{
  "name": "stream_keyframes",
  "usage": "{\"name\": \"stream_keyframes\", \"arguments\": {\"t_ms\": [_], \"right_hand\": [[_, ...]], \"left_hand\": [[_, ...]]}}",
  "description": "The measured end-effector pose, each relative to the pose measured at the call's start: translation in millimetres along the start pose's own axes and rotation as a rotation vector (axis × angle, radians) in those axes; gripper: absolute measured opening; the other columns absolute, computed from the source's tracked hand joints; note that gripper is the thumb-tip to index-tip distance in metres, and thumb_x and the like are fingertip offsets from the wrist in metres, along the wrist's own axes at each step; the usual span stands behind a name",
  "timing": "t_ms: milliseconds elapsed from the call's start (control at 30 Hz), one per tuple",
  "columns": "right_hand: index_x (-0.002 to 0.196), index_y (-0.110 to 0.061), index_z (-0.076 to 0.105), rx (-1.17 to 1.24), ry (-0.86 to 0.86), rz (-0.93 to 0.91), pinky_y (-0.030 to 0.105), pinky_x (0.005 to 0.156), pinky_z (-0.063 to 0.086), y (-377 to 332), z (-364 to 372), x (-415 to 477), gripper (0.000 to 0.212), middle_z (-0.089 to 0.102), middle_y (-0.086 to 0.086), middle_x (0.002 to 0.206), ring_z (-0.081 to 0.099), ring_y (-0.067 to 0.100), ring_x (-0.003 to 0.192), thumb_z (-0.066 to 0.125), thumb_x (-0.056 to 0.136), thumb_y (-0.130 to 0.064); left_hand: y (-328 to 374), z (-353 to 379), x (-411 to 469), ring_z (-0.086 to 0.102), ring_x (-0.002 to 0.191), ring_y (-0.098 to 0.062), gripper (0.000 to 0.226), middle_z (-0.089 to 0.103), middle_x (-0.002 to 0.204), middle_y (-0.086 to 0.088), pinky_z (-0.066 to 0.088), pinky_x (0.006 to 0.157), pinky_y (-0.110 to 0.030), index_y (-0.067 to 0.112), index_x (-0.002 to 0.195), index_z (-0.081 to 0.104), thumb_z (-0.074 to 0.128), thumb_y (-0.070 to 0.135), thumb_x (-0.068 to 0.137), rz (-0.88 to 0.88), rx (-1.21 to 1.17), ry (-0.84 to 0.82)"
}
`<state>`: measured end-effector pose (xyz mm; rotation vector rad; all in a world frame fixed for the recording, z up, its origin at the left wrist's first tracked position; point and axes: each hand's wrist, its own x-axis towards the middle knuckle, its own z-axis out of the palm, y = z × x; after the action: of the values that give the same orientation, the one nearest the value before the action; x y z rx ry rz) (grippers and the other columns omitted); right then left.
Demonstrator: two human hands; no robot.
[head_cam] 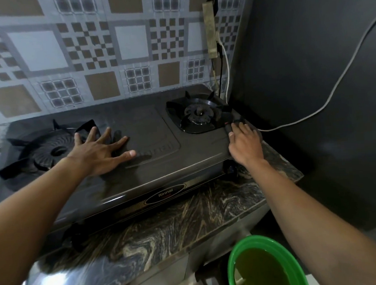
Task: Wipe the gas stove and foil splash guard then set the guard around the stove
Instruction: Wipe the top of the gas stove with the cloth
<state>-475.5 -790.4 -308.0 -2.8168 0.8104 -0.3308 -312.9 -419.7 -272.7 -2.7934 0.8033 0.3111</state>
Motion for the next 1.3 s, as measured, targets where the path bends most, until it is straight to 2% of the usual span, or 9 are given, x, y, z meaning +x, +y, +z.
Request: {"name": "stream_keyframes", "arguments": {"t_ms": [200,400,500,567,667,733,1067,1167,1300], "right_hand": [[0.154,-0.018,0.033,0.061,-0.042,-0.213,0.042,0.122,0.012,-60.3,14.4,-44.3,0.05,0.029,0.008,0.16,0.02,0.021,0.15,0.026,0.106,-0.032],[0.154,-0.018,0.031,0.05,-0.08,-0.285,0.042,0.121,0.014,-99.8,21.8,-57.7,0.051,0.028,0.008,0.161,0.02,0.021,0.15,0.027,0.105,-0.034],[0.151,-0.02,0.038,0.015,-0.085,-0.321,0.045,0.119,0.021,-106.1,20.2,-53.1,0.053,0.035,0.007,0.158,0.026,0.022,0.147,0.03,0.103,-0.04],[0.148,-0.026,0.044,-0.009,-0.062,-0.348,0.048,0.119,0.018,-107.6,19.2,-51.1,0.052,0.04,0.004,0.155,0.025,0.021,0.147,0.033,0.101,-0.047],[0.151,-0.03,0.038,-0.037,-0.098,-0.378,0.049,0.121,0.004,-114.1,21.4,-52.7,0.055,0.029,0.002,0.161,0.012,0.021,0.151,0.03,0.101,-0.052],[0.156,-0.026,0.026,-0.037,-0.155,-0.403,0.046,0.122,0.005,-129.0,24.3,-55.9,0.059,0.018,0.005,0.165,0.009,0.021,0.152,0.024,0.102,-0.051],[0.157,-0.021,0.021,0.038,-0.233,-0.552,0.044,0.123,0.007,-256.9,41.8,-121.6,0.059,0.014,0.005,0.165,0.01,0.022,0.152,0.019,0.104,-0.046],[0.157,-0.019,0.022,0.041,-0.216,-0.559,0.044,0.123,0.008,-284.2,47.8,-143.8,0.058,0.018,0.007,0.164,0.012,0.023,0.152,0.02,0.104,-0.044],[0.156,-0.019,0.026,0.042,-0.159,-0.526,0.044,0.122,0.011,-302.1,52.6,-165.1,0.055,0.023,0.007,0.163,0.017,0.023,0.151,0.022,0.105,-0.041]], "left_hand": [[-1.1,-1.8,-2.7,-0.011,0.152,-0.032,0.086,-0.011,0.166,-0.002,-0.007,0.117,-0.064,0.051,0.153,0.0,0.0,0.089,0.076,0.007,-0.06,0.018],[-13.2,2.9,-18.9,-0.005,0.153,-0.029,0.087,-0.004,0.167,-0.009,-0.001,0.122,-0.054,0.042,0.157,0.004,0.008,0.085,0.082,0.051,-0.104,0.146],[-27.8,10.6,-34.5,0.003,0.154,-0.028,0.096,0.008,0.166,-0.013,0.008,0.124,-0.05,0.033,0.158,0.011,0.0,0.086,0.079,0.097,-0.124,0.248],[-41.7,17.4,-47.6,0.009,0.153,-0.027,0.095,0.017,0.164,-0.013,0.013,0.124,-0.047,0.025,0.158,0.018,0.003,0.082,0.083,0.111,-0.134,0.322],[-65.7,30.1,-69.7,0.016,0.152,-0.026,0.088,0.026,0.162,-0.011,0.016,0.123,-0.045,0.02,0.157,0.026,0.01,0.075,0.09,0.08,-0.13,0.396],[-81.4,38.3,-84.3,0.02,0.151,-0.027,0.092,0.029,0.161,-0.011,0.019,0.122,-0.047,0.019,0.156,0.028,0.006,0.078,0.088,0.044,-0.12,0.398],[-139.6,76.2,-150.3,0.005,0.154,-0.021,0.109,0.009,0.166,-0.008,0.008,0.124,-0.049,0.02,0.159,0.007,0.006,0.09,0.076,-0.092,-0.186,0.31],[-157.3,89.1,-169.5,-0.003,0.153,-0.021,0.11,0.0,0.166,-0.005,0.0,0.123,-0.051,0.018,0.159,0.005,0.007,0.091,0.077,-0.112,-0.173,0.29],[-171.1,105.1,-185.6,-0.005,0.153,-0.022,0.105,-0.003,0.166,-0.003,0.002,0.122,-0.055,0.024,0.159,0.001,0.003,0.09,0.077,-0.082,-0.155,0.219]]}}
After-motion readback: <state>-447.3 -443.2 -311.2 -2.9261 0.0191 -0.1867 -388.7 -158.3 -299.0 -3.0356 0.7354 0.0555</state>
